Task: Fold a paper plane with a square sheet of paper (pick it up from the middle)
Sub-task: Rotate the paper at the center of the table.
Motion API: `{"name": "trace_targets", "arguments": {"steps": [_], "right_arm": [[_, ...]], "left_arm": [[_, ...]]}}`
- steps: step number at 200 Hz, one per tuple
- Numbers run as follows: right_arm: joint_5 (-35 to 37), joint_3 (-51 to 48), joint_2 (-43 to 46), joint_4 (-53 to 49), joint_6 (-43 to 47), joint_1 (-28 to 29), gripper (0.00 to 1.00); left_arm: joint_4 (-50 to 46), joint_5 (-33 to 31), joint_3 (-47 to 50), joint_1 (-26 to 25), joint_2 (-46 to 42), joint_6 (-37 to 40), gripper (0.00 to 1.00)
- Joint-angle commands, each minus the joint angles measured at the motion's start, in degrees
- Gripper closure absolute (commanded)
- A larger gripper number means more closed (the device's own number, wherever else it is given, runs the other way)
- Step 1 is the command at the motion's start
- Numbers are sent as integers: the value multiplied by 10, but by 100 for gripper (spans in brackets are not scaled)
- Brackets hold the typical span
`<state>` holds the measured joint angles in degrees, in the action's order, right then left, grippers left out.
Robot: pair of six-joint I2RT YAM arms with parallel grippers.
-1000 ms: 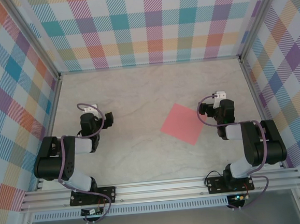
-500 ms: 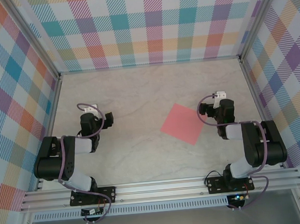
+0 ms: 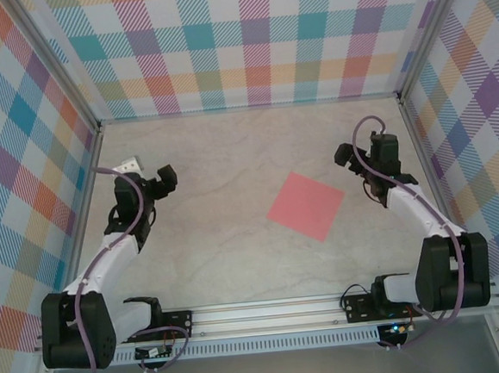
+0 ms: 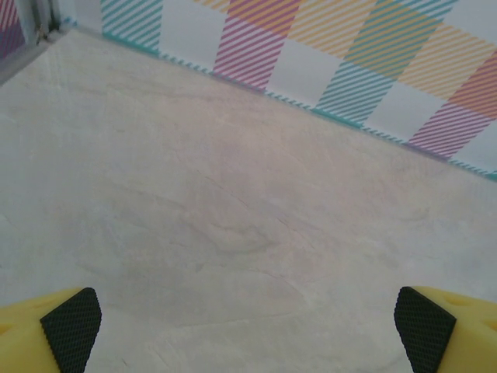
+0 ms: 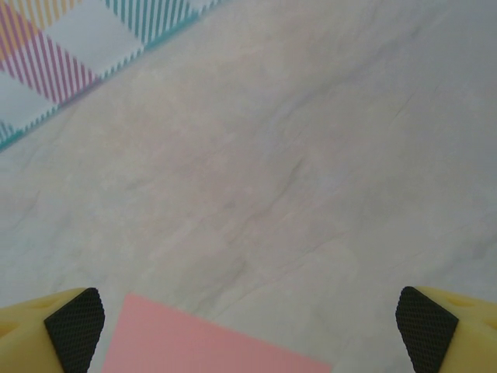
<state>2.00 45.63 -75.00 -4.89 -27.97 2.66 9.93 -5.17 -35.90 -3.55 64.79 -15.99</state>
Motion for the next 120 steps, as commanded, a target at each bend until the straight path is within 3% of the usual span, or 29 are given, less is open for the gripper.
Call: {"name": "trace_targets", "arguments": {"steps": [1, 62, 120], "right_arm": [[-105, 36, -45, -117, -68, 41, 0], [-62, 148, -213, -158, -124, 188, 3], [-24, 270, -339, -187, -116, 209, 3]], "left_arm": [[-192, 16, -53, 3, -12, -92, 0], [-284, 92, -98, 3, -26, -62, 0], [-286, 106, -95, 3, -22, -57, 0]]}}
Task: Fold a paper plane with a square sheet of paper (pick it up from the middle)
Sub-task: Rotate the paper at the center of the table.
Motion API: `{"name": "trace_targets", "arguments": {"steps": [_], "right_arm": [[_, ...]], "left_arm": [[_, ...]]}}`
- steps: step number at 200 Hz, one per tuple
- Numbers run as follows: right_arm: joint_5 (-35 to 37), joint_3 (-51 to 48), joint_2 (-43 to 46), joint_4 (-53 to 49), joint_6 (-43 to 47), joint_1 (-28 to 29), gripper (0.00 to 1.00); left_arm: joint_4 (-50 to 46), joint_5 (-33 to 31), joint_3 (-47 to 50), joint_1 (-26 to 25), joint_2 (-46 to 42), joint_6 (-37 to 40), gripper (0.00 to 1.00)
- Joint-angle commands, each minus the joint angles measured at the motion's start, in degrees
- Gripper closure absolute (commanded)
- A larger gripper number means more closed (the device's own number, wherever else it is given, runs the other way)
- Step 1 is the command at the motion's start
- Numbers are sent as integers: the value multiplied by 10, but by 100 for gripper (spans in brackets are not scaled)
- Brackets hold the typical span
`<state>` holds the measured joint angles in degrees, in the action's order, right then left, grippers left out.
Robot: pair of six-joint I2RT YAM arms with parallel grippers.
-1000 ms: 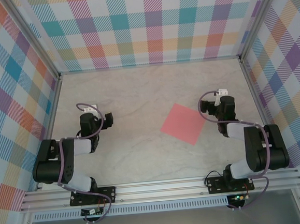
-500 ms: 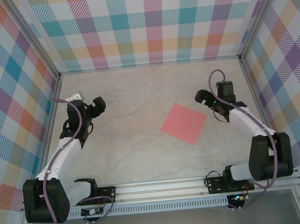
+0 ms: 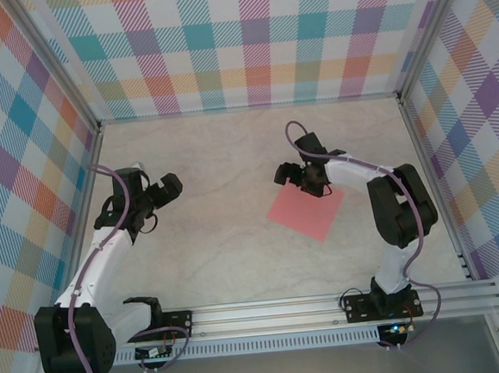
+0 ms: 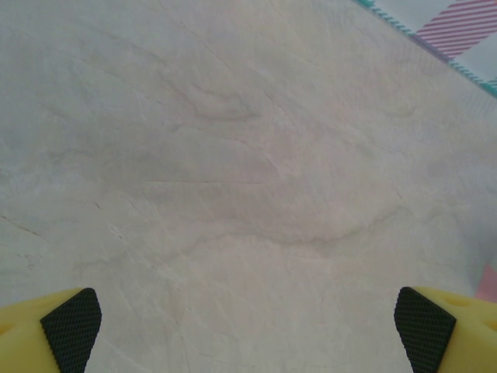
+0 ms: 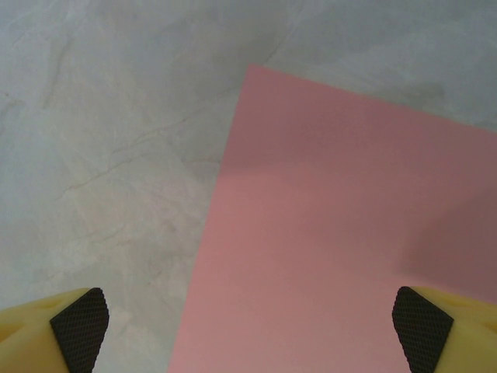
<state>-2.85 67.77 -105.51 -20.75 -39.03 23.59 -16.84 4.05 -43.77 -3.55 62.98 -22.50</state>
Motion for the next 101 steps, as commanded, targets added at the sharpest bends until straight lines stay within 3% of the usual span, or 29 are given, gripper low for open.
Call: {"name": "trace_targets", "arguments": {"steps": [1, 49, 101], "right_arm": [[25, 51, -35, -29, -5, 0, 3], [10, 132, -120, -59, 24, 10, 3], [-59, 161, -150, -82, 83, 67, 4]], "left_arm": [[-18, 14, -17, 3, -3, 8, 0], [-19, 20, -16, 3, 13, 8, 0], [-19, 24, -17, 2, 23, 7, 0]]}}
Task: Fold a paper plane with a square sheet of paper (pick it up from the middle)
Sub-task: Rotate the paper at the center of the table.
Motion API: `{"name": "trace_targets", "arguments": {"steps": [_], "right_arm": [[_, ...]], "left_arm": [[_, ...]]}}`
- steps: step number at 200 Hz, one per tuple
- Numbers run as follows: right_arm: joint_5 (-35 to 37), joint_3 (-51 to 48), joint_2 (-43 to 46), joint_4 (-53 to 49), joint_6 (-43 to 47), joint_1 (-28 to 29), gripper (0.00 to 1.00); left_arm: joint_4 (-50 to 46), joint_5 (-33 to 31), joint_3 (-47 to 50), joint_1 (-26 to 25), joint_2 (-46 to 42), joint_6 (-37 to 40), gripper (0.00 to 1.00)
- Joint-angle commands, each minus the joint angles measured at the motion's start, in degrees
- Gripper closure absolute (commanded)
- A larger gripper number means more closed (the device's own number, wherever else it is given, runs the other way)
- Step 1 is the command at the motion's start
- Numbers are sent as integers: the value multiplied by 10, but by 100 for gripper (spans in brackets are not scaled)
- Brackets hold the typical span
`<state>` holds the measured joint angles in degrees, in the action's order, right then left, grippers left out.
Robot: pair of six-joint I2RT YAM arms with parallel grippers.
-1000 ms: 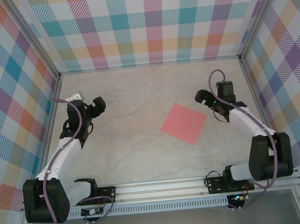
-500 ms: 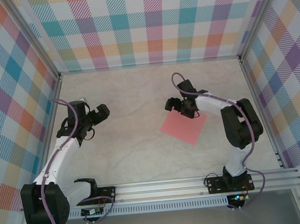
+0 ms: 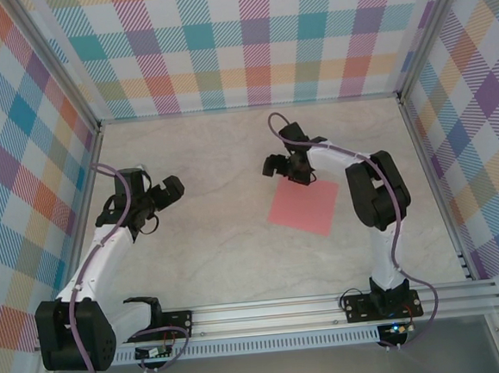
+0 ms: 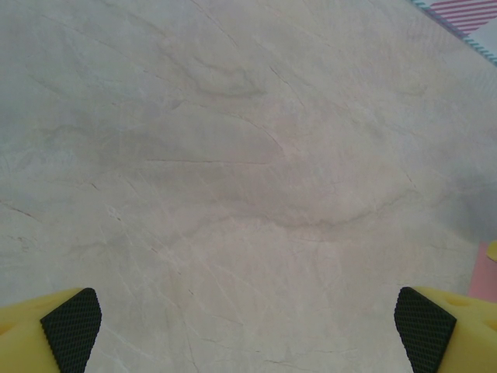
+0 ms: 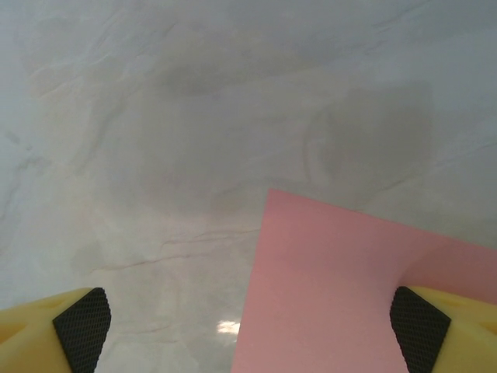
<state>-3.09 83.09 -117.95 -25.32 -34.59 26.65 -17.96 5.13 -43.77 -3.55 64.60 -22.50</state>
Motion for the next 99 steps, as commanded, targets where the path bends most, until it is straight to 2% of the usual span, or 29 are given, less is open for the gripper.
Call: {"name": "trace_targets", "arguments": {"steps": [1, 48, 76, 99], "right_arm": [[-57, 7, -25, -37, 40, 38, 4], [-77, -25, 4, -69, 74, 103, 5], [-9, 2, 50, -105, 71, 109, 4], [63, 16, 92, -151, 125, 108, 0]], "left_arm": [[-7, 13, -17, 2, 6, 7, 0], [-10, 16, -19, 3, 13, 6, 0], [-15, 15, -22, 3, 17, 7, 0], [-17, 13, -22, 2, 17, 7, 0]]}}
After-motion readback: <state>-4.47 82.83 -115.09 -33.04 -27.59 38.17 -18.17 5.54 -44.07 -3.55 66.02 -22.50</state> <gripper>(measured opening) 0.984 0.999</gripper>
